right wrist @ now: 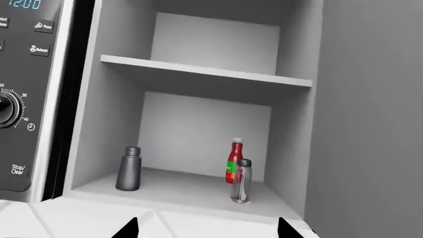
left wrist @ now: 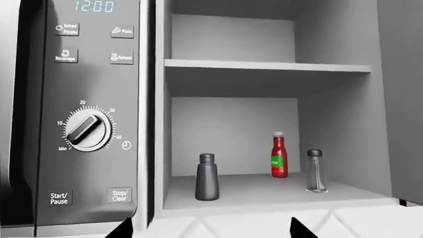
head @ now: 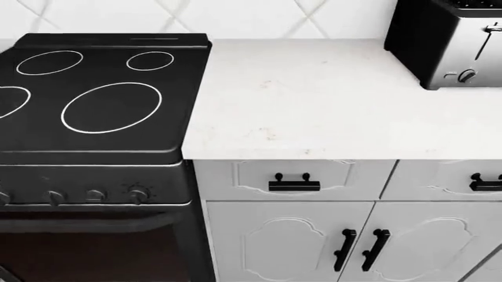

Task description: Pick and place the shaker into the drawer. Then close the cabinet.

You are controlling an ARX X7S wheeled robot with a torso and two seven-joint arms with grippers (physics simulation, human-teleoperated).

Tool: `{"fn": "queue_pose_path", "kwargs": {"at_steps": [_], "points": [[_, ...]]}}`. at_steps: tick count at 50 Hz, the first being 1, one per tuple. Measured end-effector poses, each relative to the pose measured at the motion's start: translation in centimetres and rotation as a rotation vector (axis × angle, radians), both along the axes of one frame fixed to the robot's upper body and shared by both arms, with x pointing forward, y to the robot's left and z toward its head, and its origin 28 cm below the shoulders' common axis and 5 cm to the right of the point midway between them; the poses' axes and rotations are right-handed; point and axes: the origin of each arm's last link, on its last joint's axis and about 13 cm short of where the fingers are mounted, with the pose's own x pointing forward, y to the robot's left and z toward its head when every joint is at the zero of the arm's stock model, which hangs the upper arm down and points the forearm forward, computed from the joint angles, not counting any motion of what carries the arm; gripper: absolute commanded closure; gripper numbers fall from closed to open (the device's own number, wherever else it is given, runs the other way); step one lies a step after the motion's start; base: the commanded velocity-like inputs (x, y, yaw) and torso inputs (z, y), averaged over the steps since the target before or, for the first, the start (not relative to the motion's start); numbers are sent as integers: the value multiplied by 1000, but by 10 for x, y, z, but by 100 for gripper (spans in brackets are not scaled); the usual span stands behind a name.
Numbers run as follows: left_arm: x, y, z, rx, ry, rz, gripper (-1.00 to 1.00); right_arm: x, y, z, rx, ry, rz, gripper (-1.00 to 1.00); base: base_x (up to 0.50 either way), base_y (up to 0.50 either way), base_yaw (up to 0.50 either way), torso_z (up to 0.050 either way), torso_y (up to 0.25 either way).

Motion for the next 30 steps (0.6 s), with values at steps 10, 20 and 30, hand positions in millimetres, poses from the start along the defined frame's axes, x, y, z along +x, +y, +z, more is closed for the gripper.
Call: {"fn": "queue_pose_path", "kwargs": {"at_steps": [10,20,30], "points": [[-5,-1,6,15,3,-7,-100,-7,1,6,-18,7,8,-100,0,0,0,50,0],[-5,-2,5,24,22,-26,-100,-7,1,7,-30,24,13,-100,0,0,0,50,0],[-5,-1,1,6,44,-36,-100,-6,1,7,-39,37,17,-100,355,-107,0,15,0]]}}
